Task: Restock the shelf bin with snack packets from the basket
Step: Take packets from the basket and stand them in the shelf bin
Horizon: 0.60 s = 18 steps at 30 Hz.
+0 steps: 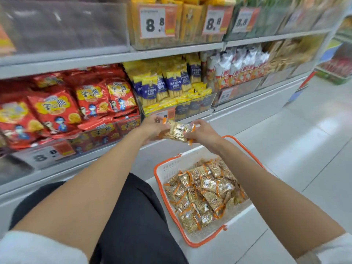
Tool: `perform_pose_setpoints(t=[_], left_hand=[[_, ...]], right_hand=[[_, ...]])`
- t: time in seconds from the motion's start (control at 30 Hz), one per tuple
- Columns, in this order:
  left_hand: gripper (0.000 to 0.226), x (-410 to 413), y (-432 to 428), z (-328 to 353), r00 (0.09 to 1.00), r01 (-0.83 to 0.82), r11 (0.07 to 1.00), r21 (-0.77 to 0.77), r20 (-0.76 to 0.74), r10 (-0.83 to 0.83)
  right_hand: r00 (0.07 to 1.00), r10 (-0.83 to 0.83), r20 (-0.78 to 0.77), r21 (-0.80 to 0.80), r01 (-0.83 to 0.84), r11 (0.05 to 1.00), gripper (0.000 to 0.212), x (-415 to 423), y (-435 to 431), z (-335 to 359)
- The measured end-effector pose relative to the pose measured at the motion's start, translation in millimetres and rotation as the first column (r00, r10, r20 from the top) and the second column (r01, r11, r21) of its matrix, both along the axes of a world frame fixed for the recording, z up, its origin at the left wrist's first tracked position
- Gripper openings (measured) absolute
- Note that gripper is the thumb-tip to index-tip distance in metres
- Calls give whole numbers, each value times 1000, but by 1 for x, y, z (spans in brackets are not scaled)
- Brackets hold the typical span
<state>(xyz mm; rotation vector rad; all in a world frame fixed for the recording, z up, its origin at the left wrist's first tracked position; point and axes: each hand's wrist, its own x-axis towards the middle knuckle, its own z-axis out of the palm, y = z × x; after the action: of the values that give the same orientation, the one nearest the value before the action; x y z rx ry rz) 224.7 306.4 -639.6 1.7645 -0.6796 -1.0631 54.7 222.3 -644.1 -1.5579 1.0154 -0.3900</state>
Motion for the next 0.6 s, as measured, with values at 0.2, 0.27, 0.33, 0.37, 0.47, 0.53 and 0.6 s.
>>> perform_pose_setpoints(t=[0.2,0.27,0.33,0.37,0.47,0.53,0.6], left_hand=[[29,21,25,66,949,246,969,8,201,-242],[29,30,33,86,933,247,969,-12,275,-234],[29,41,42,106,947,181,979,-92,285,-148],[28,45,46,115,959,152,979,-133,260,-114],[28,61,57,142,963,106,970,-216,265,-47],[30,74,67,159,954,86,965,-248,299,-8],[23,89,78,178,941,64,957,-283,336,36]], right_hand=[[973,173,-152,-341,-216,915,46,19,9,76],[984,167,-63,-347,-179,921,47,29,14,101],[992,98,74,-316,-70,946,51,43,21,122],[989,56,140,-276,-16,961,55,49,23,129],[973,23,230,-173,18,985,60,74,34,150],[972,91,218,-220,-41,975,48,93,44,164],[962,147,230,-262,-84,961,38,113,56,181]])
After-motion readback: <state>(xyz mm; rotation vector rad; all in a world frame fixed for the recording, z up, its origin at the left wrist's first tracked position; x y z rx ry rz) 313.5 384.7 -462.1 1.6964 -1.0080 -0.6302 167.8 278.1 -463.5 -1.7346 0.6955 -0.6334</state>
